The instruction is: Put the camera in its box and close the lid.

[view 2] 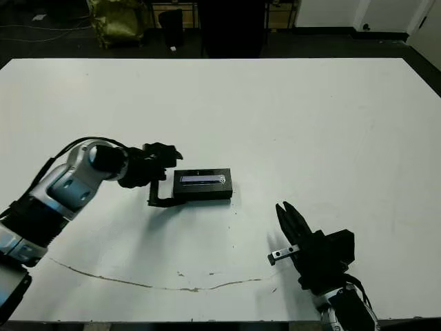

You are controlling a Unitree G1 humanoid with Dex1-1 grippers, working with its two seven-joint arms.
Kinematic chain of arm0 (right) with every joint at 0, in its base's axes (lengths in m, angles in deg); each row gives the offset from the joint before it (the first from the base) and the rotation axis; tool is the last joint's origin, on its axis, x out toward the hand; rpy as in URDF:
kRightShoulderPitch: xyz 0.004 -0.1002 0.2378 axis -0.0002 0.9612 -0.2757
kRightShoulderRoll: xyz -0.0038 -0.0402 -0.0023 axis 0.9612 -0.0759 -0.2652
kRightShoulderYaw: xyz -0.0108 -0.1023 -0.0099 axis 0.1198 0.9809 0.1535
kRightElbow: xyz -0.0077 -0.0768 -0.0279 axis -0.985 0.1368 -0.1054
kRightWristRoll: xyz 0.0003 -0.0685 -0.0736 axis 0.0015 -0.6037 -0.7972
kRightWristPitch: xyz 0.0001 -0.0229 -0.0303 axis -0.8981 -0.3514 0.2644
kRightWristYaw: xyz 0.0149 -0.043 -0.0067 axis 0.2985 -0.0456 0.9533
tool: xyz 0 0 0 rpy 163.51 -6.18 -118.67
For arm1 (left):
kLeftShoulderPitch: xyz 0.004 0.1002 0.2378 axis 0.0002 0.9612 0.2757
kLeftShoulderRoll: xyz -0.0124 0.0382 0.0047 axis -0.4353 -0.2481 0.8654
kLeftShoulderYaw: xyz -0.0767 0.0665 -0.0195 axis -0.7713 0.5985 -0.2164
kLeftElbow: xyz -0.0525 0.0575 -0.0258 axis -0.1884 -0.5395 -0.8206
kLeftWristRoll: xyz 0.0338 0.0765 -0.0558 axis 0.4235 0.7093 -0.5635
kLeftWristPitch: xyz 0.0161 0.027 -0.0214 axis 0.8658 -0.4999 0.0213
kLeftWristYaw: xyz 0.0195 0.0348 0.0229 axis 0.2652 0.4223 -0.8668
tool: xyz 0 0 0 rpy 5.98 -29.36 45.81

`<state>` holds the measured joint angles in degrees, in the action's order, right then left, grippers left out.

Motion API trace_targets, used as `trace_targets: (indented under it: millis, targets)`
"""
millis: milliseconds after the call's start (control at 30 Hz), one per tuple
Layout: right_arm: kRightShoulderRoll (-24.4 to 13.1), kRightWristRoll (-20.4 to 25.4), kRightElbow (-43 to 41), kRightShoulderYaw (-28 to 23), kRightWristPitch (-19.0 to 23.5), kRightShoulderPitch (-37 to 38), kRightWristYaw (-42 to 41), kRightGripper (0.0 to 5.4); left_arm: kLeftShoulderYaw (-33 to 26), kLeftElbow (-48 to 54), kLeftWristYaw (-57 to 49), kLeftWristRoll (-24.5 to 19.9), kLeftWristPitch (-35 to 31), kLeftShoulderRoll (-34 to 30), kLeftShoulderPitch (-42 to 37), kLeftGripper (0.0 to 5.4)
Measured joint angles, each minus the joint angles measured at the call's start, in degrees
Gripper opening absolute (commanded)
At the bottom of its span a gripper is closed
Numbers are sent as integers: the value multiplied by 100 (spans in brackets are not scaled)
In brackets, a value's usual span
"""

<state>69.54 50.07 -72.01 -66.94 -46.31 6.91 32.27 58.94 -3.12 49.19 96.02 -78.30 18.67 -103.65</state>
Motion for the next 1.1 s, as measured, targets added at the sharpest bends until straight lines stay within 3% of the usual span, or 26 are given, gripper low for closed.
trace_targets:
  millis: [300,533,633,767,933,1100]
  targets:
    - [-4,15,-50,-2,38,-14,-1,0,-654,126,78,-603,701,-880,834,537]
    - [-12,75,-51,-26,86,-17,-28,0,-1233,437,606,-1409,621,-1446,1558,528]
    - [-12,109,18,-29,71,-30,-88,0,-1484,751,753,-1669,44,-1663,1820,474]
    - [-16,104,90,-30,56,-32,-114,0,-2063,1442,-34,-1753,-498,-1634,2185,377]
    - [-7,105,127,-26,-20,-36,-160,0,-3044,2441,-1832,-2267,-1386,-601,2384,257]
    - [-10,76,108,-27,-25,-34,-146,0,-3298,3491,-3098,-2628,-2021,373,2429,136]
